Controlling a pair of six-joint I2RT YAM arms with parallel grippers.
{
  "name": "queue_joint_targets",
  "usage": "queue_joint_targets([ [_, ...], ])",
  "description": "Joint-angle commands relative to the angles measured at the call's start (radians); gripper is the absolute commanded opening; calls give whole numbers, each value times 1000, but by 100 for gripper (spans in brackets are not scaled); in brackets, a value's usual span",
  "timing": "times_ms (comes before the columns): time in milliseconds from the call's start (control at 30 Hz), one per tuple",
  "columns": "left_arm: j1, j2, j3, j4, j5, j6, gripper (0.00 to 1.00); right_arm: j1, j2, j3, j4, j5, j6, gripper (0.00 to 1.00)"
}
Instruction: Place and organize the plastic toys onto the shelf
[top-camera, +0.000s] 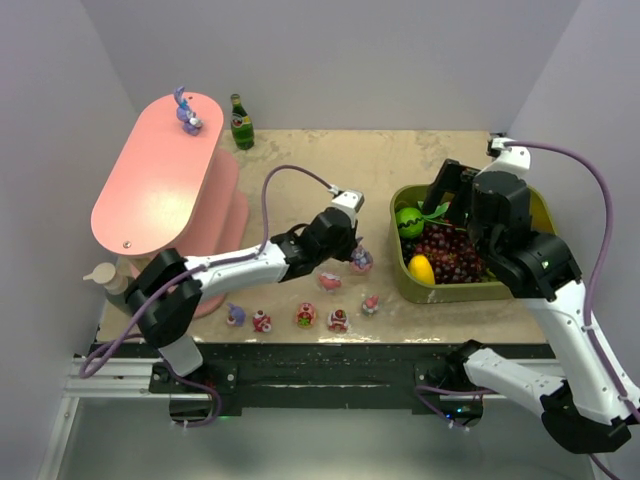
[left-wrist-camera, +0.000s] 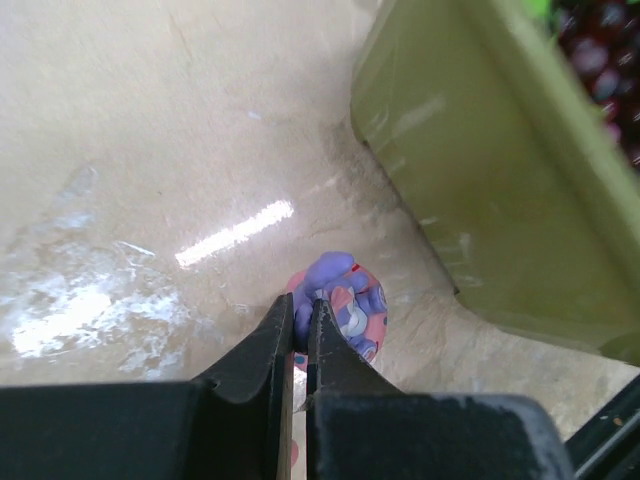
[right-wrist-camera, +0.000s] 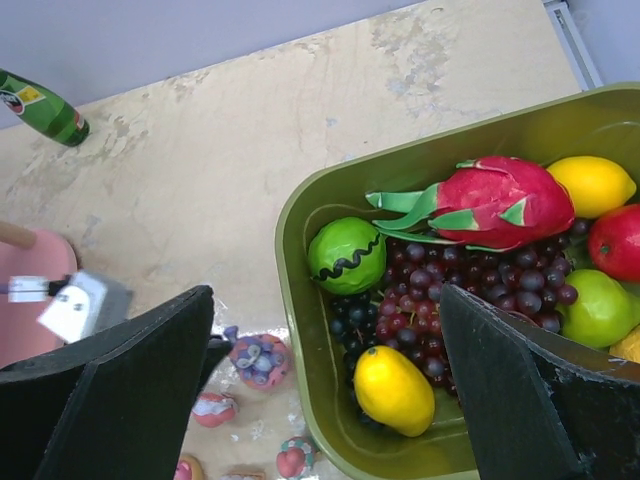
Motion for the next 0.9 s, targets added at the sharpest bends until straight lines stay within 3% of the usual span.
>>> queue_joint_targets([
  [0,1,-142,147,-144,-111,26,0,-2,11,-13,53,-13,2,98],
  [133,22,-200,276,-316,-167,31,0,-4,23,-23,72,-34,8,97],
  [333,124,-217,529,-716,-239,-19,0,-2,47,-36,99,-65,13,97],
  [567,179,-323,678,-817,-276,5,0,-4,109,-34,134,-120,8,96],
  [700,277,-389,690,-820,-157,12,0,-4,159,0,150,-183,-4,96],
  [867,375,-426,750,-821,-110,37,0,-2,241,47,154,-215,-22,95],
])
